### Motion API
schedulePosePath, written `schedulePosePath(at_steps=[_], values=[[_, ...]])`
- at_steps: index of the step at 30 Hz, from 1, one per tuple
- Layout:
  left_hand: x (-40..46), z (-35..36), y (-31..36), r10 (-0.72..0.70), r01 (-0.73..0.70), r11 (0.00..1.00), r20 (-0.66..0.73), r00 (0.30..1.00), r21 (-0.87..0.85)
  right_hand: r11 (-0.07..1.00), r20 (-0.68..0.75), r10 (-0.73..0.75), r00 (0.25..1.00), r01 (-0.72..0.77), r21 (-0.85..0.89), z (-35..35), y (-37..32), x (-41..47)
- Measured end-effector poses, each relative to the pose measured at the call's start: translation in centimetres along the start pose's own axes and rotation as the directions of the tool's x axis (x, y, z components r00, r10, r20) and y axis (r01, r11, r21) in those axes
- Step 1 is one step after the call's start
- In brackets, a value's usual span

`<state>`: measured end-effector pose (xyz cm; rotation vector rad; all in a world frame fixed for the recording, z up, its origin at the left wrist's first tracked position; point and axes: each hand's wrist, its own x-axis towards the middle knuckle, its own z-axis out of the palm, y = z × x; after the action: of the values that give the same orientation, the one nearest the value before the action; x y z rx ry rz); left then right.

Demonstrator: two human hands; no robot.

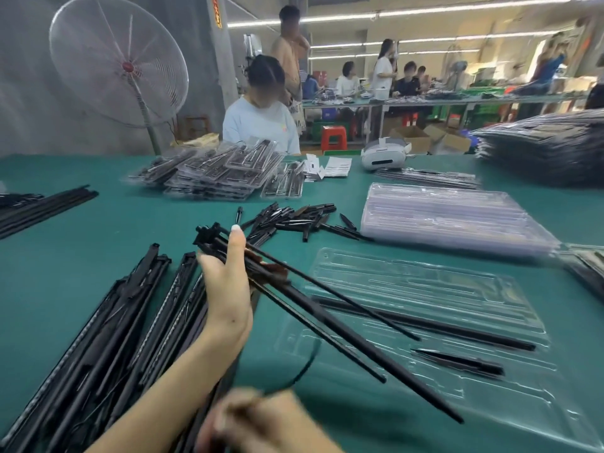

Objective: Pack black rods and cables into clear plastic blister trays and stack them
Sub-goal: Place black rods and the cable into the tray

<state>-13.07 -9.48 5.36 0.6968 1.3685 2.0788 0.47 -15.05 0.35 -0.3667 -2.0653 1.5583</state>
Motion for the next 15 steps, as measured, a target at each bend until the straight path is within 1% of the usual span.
schedulePosePath(at_steps=[1,2,3,4,5,7,8,10,11,12,15], values=[[0.2,-0.1,-0.4,-0.025,0.026,0.999,0.01,1.0,-0.02,0.997,-0.024,0.05,0.998,-0.051,-0.054,-0.1,0.2,-0.4],[0.5,-0.5,-0.8,-0.04,0.04,0.998,-0.004,0.999,-0.043,0.997,-0.001,0.067,0.998,-0.067,-0.031,1.6,0.7,0.1],[0.8,-0.9,-1.0,-0.038,0.037,0.997,-0.025,0.999,-0.065,0.99,-0.092,0.093,0.991,-0.083,0.114,2.1,0.3,0.1],[1.0,-1.5,-1.2,-0.033,0.03,0.997,-0.043,0.999,-0.077,0.984,-0.116,0.099,0.988,-0.079,0.163,1.8,0.6,-0.1],[1.1,-2.0,-1.6,-0.049,0.046,0.996,-0.043,0.998,-0.078,0.988,-0.121,0.078,0.99,-0.061,0.139,1.4,0.9,-0.4],[0.8,-2.7,-2.2,-0.111,0.107,0.991,-0.035,0.993,-0.082,0.997,-0.052,0.061,0.997,-0.059,0.05,2.6,1.7,-0.7],[0.7,-3.0,-2.2,-0.13,0.125,0.986,-0.038,0.991,-0.106,0.992,-0.022,0.102,0.995,-0.1,0.074,2.4,2.1,-0.6],[0.4,-3.7,-1.8,-0.15,0.142,0.978,-0.042,0.988,-0.152,0.974,0.022,0.13,0.991,-0.131,0.187,1.6,2.6,0.0],[0.5,-4.0,-1.6,-0.16,0.151,0.975,-0.045,0.986,-0.165,0.956,0.031,0.126,0.992,-0.13,0.265,0.8,2.7,0.2],[0.6,-4.3,-1.4,-0.174,0.163,0.972,-0.048,0.984,-0.167,0.936,0.071,0.109,0.991,-0.127,0.328,-0.1,2.6,0.5],[0.9,-4.5,-0.9,-0.198,0.192,0.967,-0.022,0.98,-0.165,0.884,0.274,-0.001,0.962,-0.128,0.45,-2.2,2.6,1.1]])
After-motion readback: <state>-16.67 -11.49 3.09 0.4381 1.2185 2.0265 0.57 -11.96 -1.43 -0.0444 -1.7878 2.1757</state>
